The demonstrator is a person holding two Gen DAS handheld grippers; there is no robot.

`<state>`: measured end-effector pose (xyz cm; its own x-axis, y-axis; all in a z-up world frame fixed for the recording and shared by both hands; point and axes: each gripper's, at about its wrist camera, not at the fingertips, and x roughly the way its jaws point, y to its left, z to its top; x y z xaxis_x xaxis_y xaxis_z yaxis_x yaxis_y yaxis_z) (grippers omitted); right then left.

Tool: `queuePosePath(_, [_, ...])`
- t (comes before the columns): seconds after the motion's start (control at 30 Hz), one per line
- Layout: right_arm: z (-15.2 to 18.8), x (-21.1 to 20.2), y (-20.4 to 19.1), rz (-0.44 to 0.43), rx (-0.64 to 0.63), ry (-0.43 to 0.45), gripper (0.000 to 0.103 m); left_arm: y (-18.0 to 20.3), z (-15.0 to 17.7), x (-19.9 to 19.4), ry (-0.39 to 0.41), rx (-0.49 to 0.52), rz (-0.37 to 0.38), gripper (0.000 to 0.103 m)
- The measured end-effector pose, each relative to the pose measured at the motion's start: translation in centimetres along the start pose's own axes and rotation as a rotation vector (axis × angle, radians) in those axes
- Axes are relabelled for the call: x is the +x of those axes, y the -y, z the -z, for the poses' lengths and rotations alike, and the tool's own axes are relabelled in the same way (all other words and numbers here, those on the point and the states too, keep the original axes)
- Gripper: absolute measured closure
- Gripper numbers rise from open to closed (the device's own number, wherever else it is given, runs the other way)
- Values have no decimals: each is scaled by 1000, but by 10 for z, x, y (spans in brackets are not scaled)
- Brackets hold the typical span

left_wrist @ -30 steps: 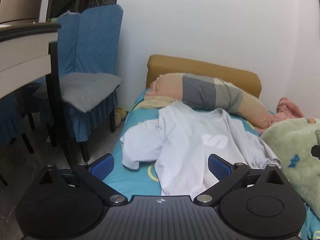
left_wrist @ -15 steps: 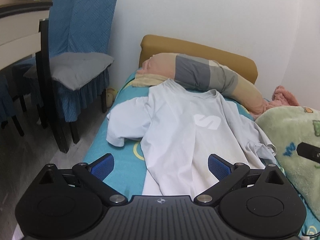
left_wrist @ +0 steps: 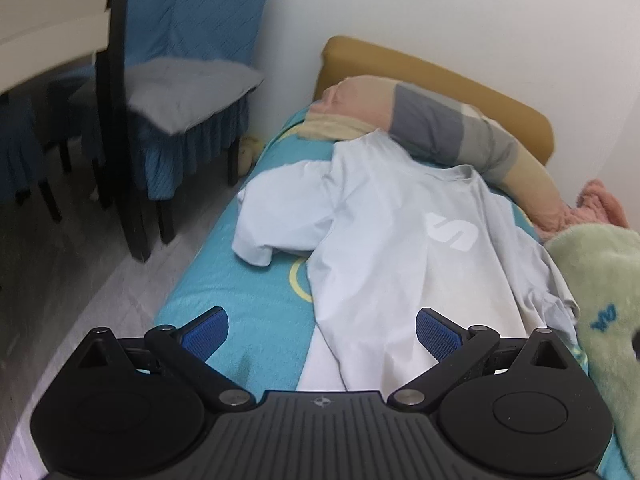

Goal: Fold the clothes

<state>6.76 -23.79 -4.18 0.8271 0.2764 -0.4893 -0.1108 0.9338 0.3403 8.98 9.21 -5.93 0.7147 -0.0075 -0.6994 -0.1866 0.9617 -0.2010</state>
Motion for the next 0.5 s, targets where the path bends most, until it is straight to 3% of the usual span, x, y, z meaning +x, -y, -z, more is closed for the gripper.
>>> queuePosePath(0.27, [-3,3,26,-12,183,-34,36,-25,-28,49,-19,-157,-53,3])
queuePosePath(0.5, [-9,21,39,-7,240,-27,35,-49,-46,109,5,-260,-87,7])
